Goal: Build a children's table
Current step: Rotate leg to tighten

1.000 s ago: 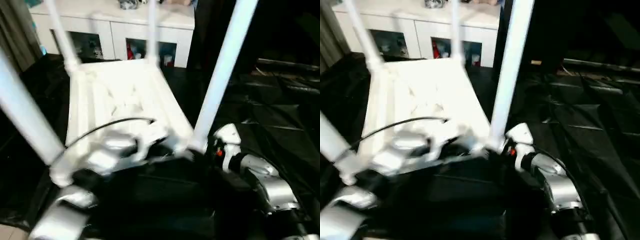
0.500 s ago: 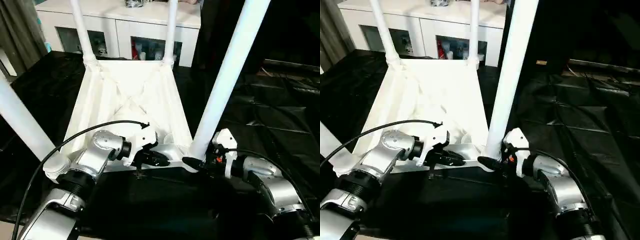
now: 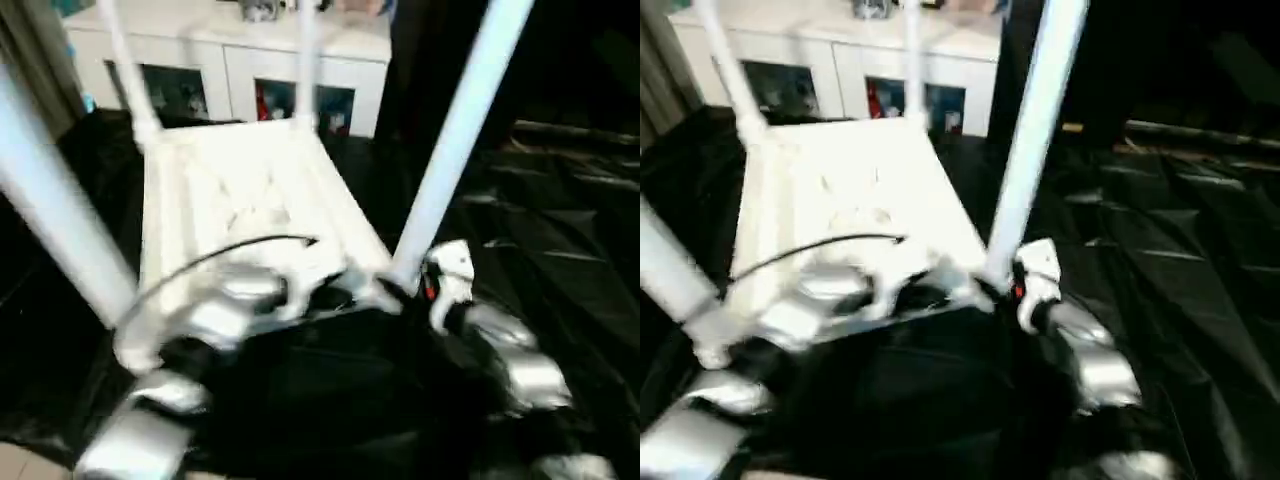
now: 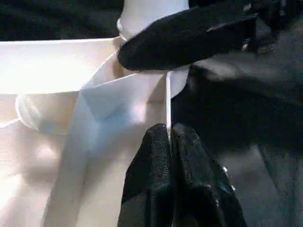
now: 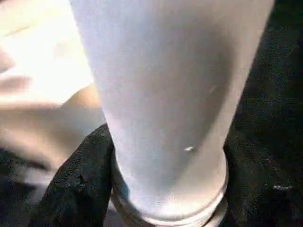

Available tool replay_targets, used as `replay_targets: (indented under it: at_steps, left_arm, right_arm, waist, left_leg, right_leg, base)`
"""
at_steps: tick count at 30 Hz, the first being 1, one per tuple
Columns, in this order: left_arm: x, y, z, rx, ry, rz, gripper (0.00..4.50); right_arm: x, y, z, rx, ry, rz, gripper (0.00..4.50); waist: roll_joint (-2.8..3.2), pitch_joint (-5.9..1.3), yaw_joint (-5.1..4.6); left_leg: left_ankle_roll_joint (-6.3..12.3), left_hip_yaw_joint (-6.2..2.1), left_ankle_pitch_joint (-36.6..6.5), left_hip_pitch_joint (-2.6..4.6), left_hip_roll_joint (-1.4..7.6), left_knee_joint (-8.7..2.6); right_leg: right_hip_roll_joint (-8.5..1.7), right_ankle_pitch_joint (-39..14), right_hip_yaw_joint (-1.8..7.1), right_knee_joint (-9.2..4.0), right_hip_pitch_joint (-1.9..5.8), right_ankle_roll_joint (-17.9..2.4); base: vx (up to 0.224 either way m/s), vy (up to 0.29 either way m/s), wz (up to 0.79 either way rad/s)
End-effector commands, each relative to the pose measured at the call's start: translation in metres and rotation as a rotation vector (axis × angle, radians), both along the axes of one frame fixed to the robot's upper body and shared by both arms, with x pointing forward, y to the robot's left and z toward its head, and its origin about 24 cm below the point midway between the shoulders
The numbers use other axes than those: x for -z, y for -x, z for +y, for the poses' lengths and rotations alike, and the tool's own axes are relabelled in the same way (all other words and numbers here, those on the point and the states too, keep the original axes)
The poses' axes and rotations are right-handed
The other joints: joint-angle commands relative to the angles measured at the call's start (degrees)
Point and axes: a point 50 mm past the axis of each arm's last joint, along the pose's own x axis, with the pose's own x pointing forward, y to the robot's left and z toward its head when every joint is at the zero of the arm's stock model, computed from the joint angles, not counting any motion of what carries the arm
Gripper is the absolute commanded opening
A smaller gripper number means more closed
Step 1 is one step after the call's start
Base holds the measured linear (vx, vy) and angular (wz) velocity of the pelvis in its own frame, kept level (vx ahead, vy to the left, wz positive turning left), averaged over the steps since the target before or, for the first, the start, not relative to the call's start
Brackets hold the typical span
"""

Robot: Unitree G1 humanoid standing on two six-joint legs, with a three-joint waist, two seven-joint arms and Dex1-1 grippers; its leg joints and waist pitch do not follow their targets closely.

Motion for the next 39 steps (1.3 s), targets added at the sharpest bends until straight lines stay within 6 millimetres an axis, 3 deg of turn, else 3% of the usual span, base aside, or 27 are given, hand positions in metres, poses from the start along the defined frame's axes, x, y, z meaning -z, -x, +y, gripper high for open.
replay_targets:
  at_steps: [1,5,8,9,14,19,25,31,36,39]
  left_arm:
    - [0.011,0.004,-0.017,-0.073,0.009,0.021,0.00]
    - [0.009,0.007,-0.025,-0.036,0.020,0.018,0.00]
    - [0.009,0.006,-0.023,-0.035,0.016,0.013,0.00]
    - [0.009,0.006,-0.021,-0.027,0.019,0.016,0.00]
    - [0.008,0.007,-0.009,0.028,0.039,0.033,0.00]
    - [0.004,0.008,0.019,0.137,0.038,0.030,0.00]
    - [0.004,0.015,0.046,0.229,0.031,0.115,0.00]
    - [0.004,0.020,0.058,0.261,0.053,0.151,0.00]
    - [0.003,0.023,0.060,0.281,0.068,0.168,0.00]
    - [0.003,0.024,0.059,0.288,0.071,0.172,0.00]
  right_arm:
    - [0.014,0.007,0.024,-0.047,0.004,0.070,2.74]
    - [0.012,0.010,0.041,-0.150,0.007,0.043,2.74]
    - [0.009,0.008,0.039,-0.128,-0.052,0.029,2.74]
    - [0.008,0.007,0.037,-0.124,-0.060,0.027,3.43]
    - [0.002,0.005,0.030,-0.188,-0.052,0.012,3.70]
    - [-0.004,0.016,0.012,-0.420,-0.017,0.010,3.70]
    - [-0.005,0.028,-0.005,-0.580,0.018,0.050,3.70]
    - [-0.007,0.032,-0.010,-0.631,0.005,0.061,3.70]
    - [-0.010,0.032,-0.008,-0.655,-0.025,0.051,3.70]
    - [-0.009,0.032,-0.006,-0.662,-0.034,0.052,3.38]
  waist:
    - [-0.03,-2.03,-0.08]
    - [-0.28,-2.10,-0.08]
    - [-0.23,-2.13,-0.08]
    - [-0.34,-2.11,-0.08]
    - [-0.30,-2.10,-0.33]
    - [-0.40,-2.27,-0.29]
    - [-0.26,-2.42,-0.27]
    - [-0.15,-2.44,-0.41]
    - [-0.38,-2.40,-0.32]
    - [-0.26,-2.40,-0.30]
  left_leg:
    - [-0.64,-1.41,-20.60,0.95,2.03,-4.20]
    - [0.46,-1.34,-20.10,0.61,2.00,-4.25]
    - [0.61,-1.41,-19.99,0.51,2.04,-4.33]
    - [0.72,-1.39,-20.04,0.49,2.03,-4.33]
    - [0.80,-1.52,-20.31,0.27,2.06,-4.47]
    - [2.07,-1.28,-18.33,0.11,2.10,-4.21]
    - [2.95,-1.10,-14.82,-0.04,2.37,-4.08]
    - [2.92,-0.96,-14.29,0.19,2.52,-3.96]
    - [2.94,-0.85,-14.08,0.24,2.50,-3.83]
    - [2.70,-0.84,-13.89,0.31,2.53,-3.87]
  right_leg:
    - [-2.86,-26.70,1.61,-5.34,0.96,-6.97]
    - [-2.75,-24.69,1.59,-5.21,1.19,-6.89]
    - [-2.78,-24.55,1.53,-5.19,1.27,-6.93]
    - [-2.77,-24.69,1.51,-5.19,1.24,-6.93]
    - [-2.85,-25.08,1.48,-5.21,1.31,-6.90]
    - [-2.80,-21.53,1.55,-4.91,1.69,-8.16]
    - [-2.74,-15.05,1.51,-3.88,2.00,-11.28]
    - [-2.65,-10.71,1.52,-3.32,1.99,-13.70]
    - [-2.77,-11.58,1.58,-3.32,2.04,-13.65]
    - [-2.70,-11.72,1.61,-3.33,1.95,-13.61]
  base:
    - [0.000,0.000,0.00]
    - [0.000,0.000,0.00]
    - [0.000,0.000,0.00]
    - [0.000,0.000,0.00]
    - [0.000,0.000,0.00]
    - [0.000,0.000,0.00]
    - [0.000,0.000,0.00]
    - [0.000,0.000,0.00]
    - [0.000,0.000,0.00]
    - [0.000,0.000,0.00]
